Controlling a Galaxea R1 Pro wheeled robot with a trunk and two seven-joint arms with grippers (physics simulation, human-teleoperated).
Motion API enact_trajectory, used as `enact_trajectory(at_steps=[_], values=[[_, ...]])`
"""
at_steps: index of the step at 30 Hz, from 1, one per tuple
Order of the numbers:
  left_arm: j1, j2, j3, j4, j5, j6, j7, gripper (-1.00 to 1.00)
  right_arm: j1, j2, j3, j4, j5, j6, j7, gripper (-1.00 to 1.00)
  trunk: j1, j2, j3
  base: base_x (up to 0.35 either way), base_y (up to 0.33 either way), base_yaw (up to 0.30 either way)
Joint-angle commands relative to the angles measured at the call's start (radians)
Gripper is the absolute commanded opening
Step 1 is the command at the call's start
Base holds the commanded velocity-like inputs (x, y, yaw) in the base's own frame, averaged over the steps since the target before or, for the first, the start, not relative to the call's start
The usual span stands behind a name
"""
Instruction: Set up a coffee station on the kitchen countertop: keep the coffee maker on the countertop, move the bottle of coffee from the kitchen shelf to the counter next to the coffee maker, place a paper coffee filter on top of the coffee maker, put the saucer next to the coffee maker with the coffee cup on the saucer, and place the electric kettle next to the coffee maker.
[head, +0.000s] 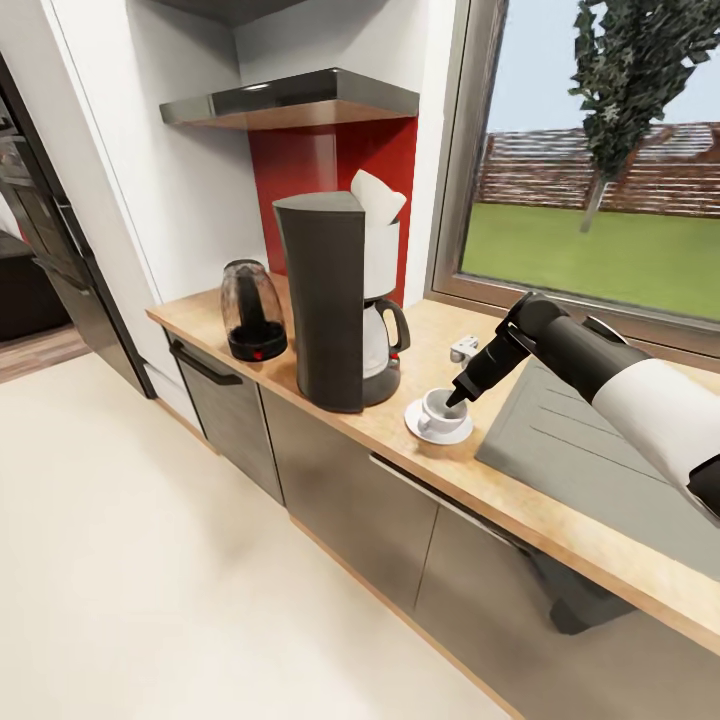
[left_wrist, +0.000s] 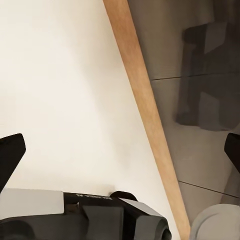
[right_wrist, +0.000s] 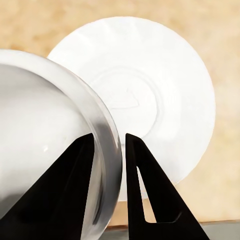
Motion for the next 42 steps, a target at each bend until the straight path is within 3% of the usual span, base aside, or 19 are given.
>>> enact_trajectory(at_steps=[1,42], values=[[-0.001,0.0,0.008,0.0,-0.006,0.005,-0.004,1.0,-0.001,-0.001,0.003,-0.002,0.003,0.005,0.005,-1.0,0.0,-0.001,-0.001,0.0,0.0,0.0],[-0.001,0.0,0.008,0.0,-0.006,0.005,-0.004,1.0,-0.001,-0.001,0.003,-0.002,0.003,0.005,0.003,-1.0,0.008,-0.015,-0.007,0.015,0.0,0.0]])
